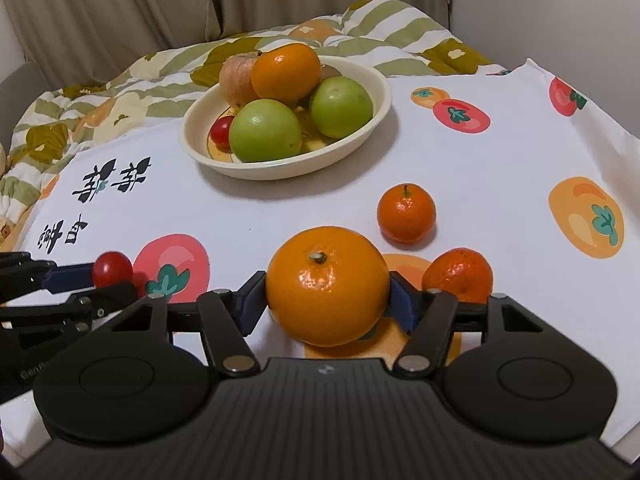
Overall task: Organize fruits
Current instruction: 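Grasp the cherry tomato with the left tool while the right tool grasps the orange, then carry both fruits over the bowl while the left tool opens to drop the cherry tomato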
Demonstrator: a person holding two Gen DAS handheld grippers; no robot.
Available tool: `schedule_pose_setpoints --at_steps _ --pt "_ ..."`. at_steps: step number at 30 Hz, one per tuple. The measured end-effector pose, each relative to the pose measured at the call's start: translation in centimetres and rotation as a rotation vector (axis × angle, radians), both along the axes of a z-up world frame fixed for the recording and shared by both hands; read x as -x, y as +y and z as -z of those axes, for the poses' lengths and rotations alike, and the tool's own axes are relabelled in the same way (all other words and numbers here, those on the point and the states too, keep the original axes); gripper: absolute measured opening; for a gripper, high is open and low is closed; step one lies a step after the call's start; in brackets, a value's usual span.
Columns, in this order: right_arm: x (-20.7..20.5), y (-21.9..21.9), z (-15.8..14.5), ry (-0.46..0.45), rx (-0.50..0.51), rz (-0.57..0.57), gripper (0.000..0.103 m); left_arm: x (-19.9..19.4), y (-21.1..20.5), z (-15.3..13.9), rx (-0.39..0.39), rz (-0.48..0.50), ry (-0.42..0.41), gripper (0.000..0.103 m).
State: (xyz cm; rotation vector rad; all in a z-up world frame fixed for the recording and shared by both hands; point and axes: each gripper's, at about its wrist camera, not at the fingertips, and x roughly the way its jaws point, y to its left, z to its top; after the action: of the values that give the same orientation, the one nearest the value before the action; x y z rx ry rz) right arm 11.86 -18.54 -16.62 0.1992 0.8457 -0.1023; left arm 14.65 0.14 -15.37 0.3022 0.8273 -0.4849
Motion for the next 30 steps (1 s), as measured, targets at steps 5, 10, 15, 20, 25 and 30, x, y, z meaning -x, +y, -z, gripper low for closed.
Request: schedule_pose_setpoints --at_steps 5,10,15,20,25,30 --pt "0.7 0.6 -1.4 -0.018 -0.009 -0.023 0.078 0.7 0.5 -1.6 0.012 -0.025 -0.02 0.035" --pt "1.4 1.3 -3.9 -0.049 -0.007 -0.053 0.078 1.3 1.1 -4.1 0.041 -0.05 -0.021 0.035" --pt "2.0 0.8 -7.0 -0.078 -0.065 -0.061 0.078 1.5 0.6 -6.7 0.076 -0.053 -0.052 0.035" --pt "1.9 0.0 -9.5 -0.108 -0.063 -0.091 0.078 1.0 -0.6 -8.5 0.088 -0.076 -0.092 0.035" --pt "0.4 -1.7 -11.3 -0.133 -0.048 -0.146 0.078 -0.3 -1.7 -10.0 0.091 -0.13 -0.118 0.035" --pt "-2.3 -4.2 -12.0 -0.137 -0.052 -0.203 0.078 -2.1 -3.3 -10.9 0.095 -0.201 -0.12 0.035"
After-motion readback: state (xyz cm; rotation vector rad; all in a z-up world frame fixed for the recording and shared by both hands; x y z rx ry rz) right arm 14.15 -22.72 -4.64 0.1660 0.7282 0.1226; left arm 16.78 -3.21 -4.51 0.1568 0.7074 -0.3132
